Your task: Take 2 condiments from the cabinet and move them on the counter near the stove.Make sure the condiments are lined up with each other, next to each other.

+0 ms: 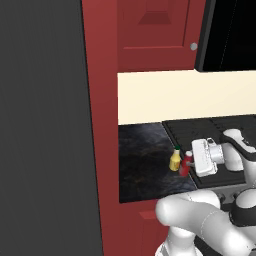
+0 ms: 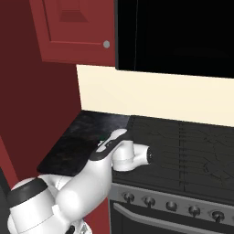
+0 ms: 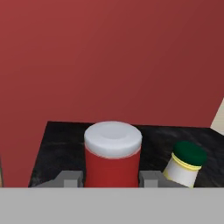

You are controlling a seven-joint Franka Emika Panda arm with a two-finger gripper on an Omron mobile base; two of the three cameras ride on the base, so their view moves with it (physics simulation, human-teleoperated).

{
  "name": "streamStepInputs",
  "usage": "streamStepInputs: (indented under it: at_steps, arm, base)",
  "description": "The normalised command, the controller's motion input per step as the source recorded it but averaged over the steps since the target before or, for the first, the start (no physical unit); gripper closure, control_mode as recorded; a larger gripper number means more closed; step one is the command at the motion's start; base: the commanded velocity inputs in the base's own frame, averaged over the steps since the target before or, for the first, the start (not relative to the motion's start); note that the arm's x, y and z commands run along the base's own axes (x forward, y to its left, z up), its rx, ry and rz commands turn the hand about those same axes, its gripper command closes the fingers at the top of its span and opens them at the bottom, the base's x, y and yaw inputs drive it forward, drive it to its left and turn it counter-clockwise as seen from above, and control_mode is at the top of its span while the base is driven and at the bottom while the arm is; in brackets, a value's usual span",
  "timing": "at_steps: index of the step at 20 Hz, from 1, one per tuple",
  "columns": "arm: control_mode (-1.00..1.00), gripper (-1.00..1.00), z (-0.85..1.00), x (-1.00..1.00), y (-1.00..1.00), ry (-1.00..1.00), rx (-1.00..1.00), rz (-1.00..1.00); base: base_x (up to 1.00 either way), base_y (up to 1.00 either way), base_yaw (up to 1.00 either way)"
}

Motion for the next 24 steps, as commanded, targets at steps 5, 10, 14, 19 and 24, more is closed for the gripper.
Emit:
streamStepInputs:
  at_steps: [5,10,14,19,24]
  arm:
    - [-1.0,1.0,-0.04,0.16,0.0,0.0,0.0,0.0]
    - [-1.0,1.0,-0.12,0.15,0.0,0.0,0.0,0.0]
    - [-1.0,1.0,-0.16,0.12,0.0,0.0,0.0,0.0]
    - [-1.0,1.0,-0.14,0.1,0.0,0.0,0.0,0.0]
    - [-1.0,1.0,-0.15,0.08,0.0,0.0,0.0,0.0]
  base:
    - [0.0,0.0,0.0]
    - [0.0,0.0,0.0]
    - [0.0,0.0,0.0]
    - [0.0,0.0,0.0]
    - [0.0,0.0,0.0]
